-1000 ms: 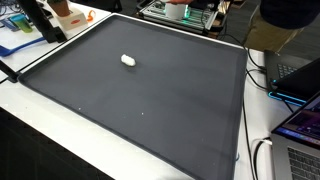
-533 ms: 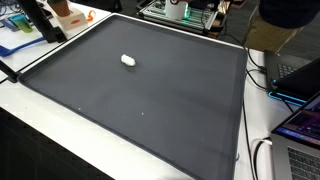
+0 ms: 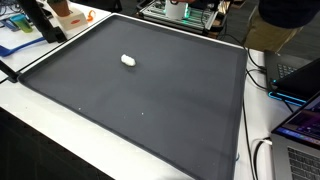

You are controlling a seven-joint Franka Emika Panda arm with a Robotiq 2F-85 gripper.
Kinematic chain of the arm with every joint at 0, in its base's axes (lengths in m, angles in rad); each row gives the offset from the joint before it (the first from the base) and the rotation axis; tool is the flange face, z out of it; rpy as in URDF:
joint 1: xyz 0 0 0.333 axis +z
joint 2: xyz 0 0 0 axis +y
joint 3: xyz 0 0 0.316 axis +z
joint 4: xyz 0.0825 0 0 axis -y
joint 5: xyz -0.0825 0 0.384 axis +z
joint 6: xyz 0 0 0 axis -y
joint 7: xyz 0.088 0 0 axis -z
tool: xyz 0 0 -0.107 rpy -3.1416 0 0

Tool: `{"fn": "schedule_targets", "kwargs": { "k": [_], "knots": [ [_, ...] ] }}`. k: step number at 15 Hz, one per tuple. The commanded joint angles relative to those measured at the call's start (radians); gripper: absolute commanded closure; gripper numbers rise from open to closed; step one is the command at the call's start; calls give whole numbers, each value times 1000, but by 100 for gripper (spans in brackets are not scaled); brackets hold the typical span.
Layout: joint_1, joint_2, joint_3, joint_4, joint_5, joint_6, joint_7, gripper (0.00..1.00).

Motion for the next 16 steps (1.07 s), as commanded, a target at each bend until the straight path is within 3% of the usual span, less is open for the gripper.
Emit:
{"fn": "schedule_targets", "kwargs": {
  "k": [1, 10, 16],
  "knots": [
    [-1, 10, -4, 16, -2, -29, 15, 100],
    [-1, 2, -3, 3, -5, 3, 1, 96],
    [-18, -12, 14, -128, -55, 288, 23, 99]
  ]
}}
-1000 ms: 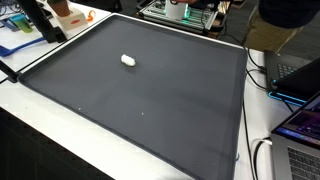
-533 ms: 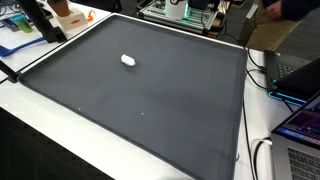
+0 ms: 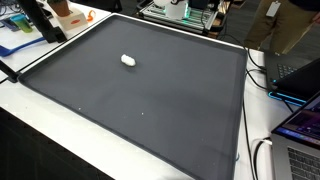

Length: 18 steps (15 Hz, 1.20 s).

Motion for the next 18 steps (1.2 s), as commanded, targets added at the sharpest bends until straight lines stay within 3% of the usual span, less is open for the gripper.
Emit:
{"fn": "schedule_targets", "kwargs": {
  "k": [1, 4, 5, 9, 15, 18],
  "knots": [
    [-17, -4, 18, -79, -61, 139, 36, 99],
    [-25, 54, 42, -108, -96, 287, 109, 99],
    [-5, 22, 12, -89, -68, 222, 56, 96],
    [-6, 61, 24, -99, -77, 274, 85, 99],
    [-86, 183, 39, -55, -194, 469, 243, 99],
    [-111, 227, 31, -38, -270, 474, 273, 99]
  ]
}}
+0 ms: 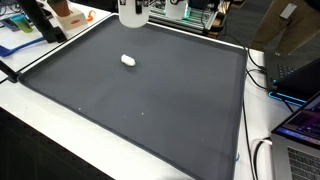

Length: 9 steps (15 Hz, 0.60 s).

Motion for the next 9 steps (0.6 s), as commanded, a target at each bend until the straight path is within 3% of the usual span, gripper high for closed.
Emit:
{"fn": "schedule_targets", "kwargs": {
  "k": [1, 4, 9],
  "knots": [
    [-28, 61, -2, 20, -105, 8, 50, 99],
    [-35, 92, -1, 9, -195, 53, 92, 99],
    [-13, 91, -19, 18, -161, 23, 60, 99]
  ]
}}
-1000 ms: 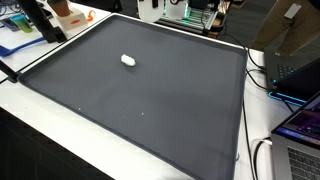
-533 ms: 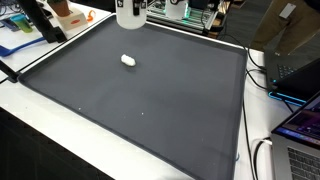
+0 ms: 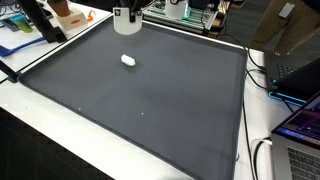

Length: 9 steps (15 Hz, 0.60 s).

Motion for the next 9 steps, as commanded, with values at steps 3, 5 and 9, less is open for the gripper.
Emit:
{"fn": "schedule_targets", "kwargs": {
  "k": [3, 5, 9],
  "knots": [
    [28, 11, -5, -19, -3, 27, 15, 99],
    [34, 35, 0, -14, -16, 40, 32, 99],
    [44, 104, -7, 11, -24, 102, 55, 99]
  ]
}}
